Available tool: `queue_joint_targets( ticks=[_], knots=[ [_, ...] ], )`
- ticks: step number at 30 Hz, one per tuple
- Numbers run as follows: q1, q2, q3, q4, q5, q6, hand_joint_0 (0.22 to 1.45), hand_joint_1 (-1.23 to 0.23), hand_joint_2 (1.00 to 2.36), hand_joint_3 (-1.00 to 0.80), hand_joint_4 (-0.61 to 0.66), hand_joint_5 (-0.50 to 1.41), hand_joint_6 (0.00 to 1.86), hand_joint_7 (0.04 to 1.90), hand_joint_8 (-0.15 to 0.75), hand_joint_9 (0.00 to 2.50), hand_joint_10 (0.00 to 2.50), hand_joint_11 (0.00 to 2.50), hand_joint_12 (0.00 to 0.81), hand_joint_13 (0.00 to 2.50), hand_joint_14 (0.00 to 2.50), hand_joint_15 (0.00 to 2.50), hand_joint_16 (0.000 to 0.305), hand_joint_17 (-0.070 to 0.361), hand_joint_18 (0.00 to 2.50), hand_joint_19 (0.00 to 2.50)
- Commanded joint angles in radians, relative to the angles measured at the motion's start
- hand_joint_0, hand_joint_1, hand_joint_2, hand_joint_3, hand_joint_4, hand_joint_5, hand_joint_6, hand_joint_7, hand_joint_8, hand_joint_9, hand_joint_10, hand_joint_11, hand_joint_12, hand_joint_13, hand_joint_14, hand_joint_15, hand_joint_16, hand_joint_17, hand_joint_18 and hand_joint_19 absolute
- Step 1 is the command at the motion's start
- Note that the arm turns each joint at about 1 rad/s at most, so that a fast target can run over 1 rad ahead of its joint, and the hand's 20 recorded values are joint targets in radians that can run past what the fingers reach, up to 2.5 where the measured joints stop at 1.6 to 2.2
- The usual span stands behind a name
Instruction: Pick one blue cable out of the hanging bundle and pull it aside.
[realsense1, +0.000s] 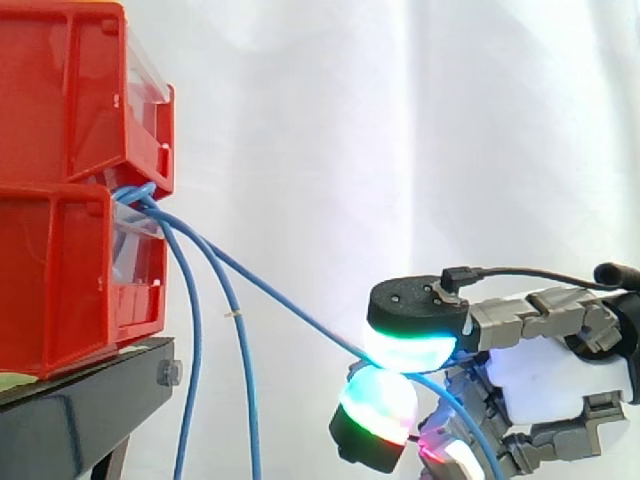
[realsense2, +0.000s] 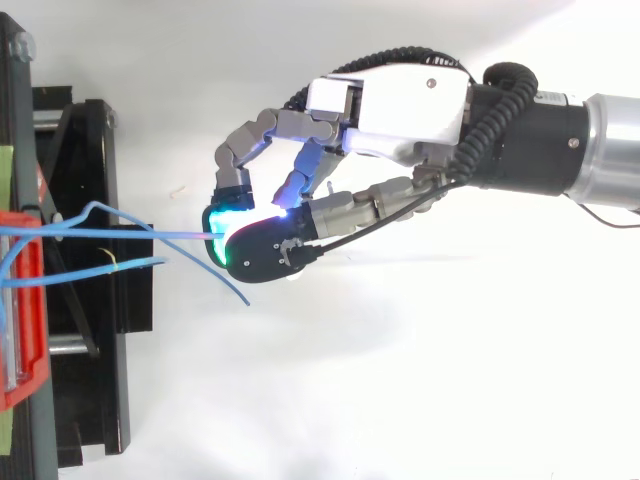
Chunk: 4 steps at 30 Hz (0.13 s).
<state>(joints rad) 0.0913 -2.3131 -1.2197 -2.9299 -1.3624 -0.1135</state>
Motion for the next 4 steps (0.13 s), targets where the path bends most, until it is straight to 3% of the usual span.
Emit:
queue_joint_targets(
  ticks=[1, 4],
  knots=[
    [0.001, 0.0, 0.0, 0.0, 0.0, 0.0, 0.66, -0.77, 1.26, 0.05, -0.32, -0.1, 0.99, 1.1, 0.282, 1.2, 0.02, 0.79, 0.348, 0.98, 0.02, 0.65, 0.055, 0.124, 0.79, 0.48],
    [-0.001, 0.0, 0.0, 0.0, 0.0, 0.0, 0.65, -0.76, 1.27, 0.05, -0.32, -0.1, 0.99, 1.1, 0.284, 1.21, 0.02, 0.79, 0.35, 0.98, 0.02, 0.65, 0.055, 0.124, 0.79, 0.48]
  ],
)
